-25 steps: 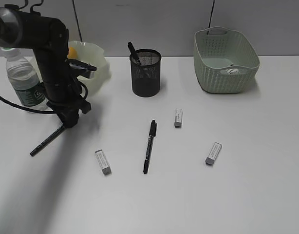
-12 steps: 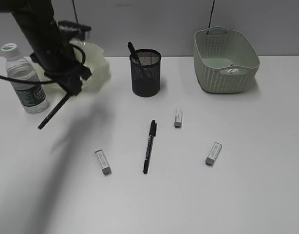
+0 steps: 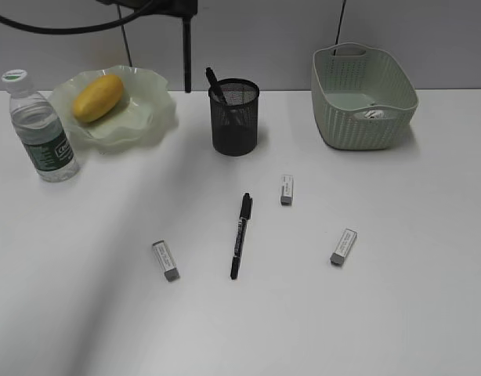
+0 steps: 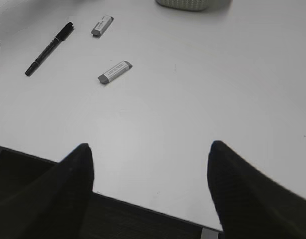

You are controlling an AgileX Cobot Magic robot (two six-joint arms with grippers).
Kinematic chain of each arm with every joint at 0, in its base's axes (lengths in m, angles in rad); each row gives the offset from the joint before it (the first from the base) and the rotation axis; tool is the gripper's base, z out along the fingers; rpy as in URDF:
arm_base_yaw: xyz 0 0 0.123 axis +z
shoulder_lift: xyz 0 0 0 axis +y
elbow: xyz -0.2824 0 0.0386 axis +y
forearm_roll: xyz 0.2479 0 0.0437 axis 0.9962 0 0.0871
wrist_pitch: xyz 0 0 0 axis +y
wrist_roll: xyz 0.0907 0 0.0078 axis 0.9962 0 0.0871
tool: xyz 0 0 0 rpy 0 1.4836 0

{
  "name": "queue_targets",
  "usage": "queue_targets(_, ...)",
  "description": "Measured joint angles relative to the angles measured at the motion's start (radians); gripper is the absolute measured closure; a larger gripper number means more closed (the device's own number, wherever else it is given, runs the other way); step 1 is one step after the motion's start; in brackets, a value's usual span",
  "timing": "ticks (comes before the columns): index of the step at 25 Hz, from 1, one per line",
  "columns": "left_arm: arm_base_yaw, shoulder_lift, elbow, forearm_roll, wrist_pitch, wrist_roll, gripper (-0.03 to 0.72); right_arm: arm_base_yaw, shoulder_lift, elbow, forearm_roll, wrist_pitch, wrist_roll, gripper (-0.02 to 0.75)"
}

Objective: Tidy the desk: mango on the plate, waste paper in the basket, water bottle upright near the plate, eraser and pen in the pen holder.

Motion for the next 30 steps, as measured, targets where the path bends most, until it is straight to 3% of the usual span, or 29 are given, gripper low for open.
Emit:
queue_targets(7,-0.088,0.078,-0.002,-0.021,-0.344,0.0,0.558,0.0,0.0,0.0,0.0,0.0,0.0,0.174)
queue_targets(20,-0.102,0.258,-0.002,-0.026,-0.447,0.0,0.554,0.0,0.0,0.0,0.0,0.0,0.0,0.174)
queue_targets(23,-0.102,0.26,-0.002,-0.015,-0.413,0.0,0.487,0.0,0.0,0.0,0.0,0.0,0.0,0.174)
queue_targets(27,-0.102,0.26,-0.002,0.006,-0.394,0.0,0.293,0.0,0.0,0.0,0.0,0.0,0.0,0.174)
queue_targets(30,-0.102,0.247,-0.002,0.015,-0.385,0.0,0.236,0.0,0.0,0.0,0.0,0.0,0.0,0.174)
